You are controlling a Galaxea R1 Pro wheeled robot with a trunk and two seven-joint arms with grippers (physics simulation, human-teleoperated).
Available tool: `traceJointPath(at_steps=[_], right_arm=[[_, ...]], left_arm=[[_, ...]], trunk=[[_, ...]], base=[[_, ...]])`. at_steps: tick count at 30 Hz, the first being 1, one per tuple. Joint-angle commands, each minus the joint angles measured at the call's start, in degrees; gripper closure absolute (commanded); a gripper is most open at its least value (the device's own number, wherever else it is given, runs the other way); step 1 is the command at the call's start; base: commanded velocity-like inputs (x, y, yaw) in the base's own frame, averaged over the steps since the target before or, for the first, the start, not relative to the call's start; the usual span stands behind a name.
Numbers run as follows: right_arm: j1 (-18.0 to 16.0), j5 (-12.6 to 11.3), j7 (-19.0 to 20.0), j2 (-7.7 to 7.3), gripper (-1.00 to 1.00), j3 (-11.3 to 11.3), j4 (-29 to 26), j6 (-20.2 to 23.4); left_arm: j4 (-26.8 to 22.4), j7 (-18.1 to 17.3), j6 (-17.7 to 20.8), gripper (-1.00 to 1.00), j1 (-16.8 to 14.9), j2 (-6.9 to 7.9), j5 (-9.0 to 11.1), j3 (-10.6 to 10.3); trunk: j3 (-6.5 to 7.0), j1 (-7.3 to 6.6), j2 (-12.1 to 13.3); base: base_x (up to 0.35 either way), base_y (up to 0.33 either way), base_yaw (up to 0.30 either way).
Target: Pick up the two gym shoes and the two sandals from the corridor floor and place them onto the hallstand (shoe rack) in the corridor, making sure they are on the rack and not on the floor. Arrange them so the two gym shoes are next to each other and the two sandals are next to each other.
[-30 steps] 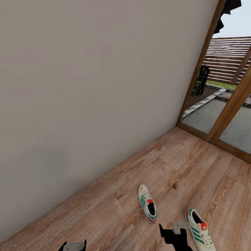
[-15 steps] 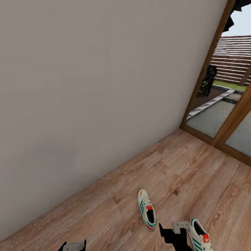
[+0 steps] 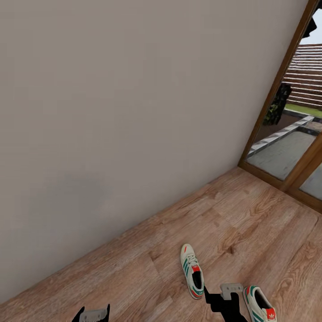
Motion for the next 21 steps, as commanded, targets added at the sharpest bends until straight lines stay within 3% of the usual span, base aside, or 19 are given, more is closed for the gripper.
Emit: traceJointPath(at_steps=[1,6,13,21], right_arm=[[0.0,0.1,0.0,-0.01,-1.0,0.0,0.0,-0.2],[0.0,0.1,0.0,-0.01,-1.0,0.0,0.0,-0.2],[0.0,0.0,0.0,-0.01,-1.0,0.0,0.0,-0.2],[0.0,-0.1,0.1,-0.01,-1.0,-0.1,0.0,-0.2]], left_arm=[[0.0,0.0,-0.4,-1.0,0.0,0.0,0.0,0.2],[-0.4,0.0,-1.0,-1.0,0.0,0.23,0.0,0.7],[-0.6,0.0,-1.5,-1.0,0.0,2.1,0.0,0.8],[-5.1,0.0,-1.8,-1.0,0.0,2.5,-0.1,0.8]], trunk=[[-0.04,-0.01,0.0],[-0.04,-0.01,0.0],[-0.12,-0.01,0.0],[-0.52,-0.01,0.0]], base=[[0.0,0.0,0.004],[0.0,0.0,0.001],[0.0,0.0,0.042],[0.0,0.0,0.149]])
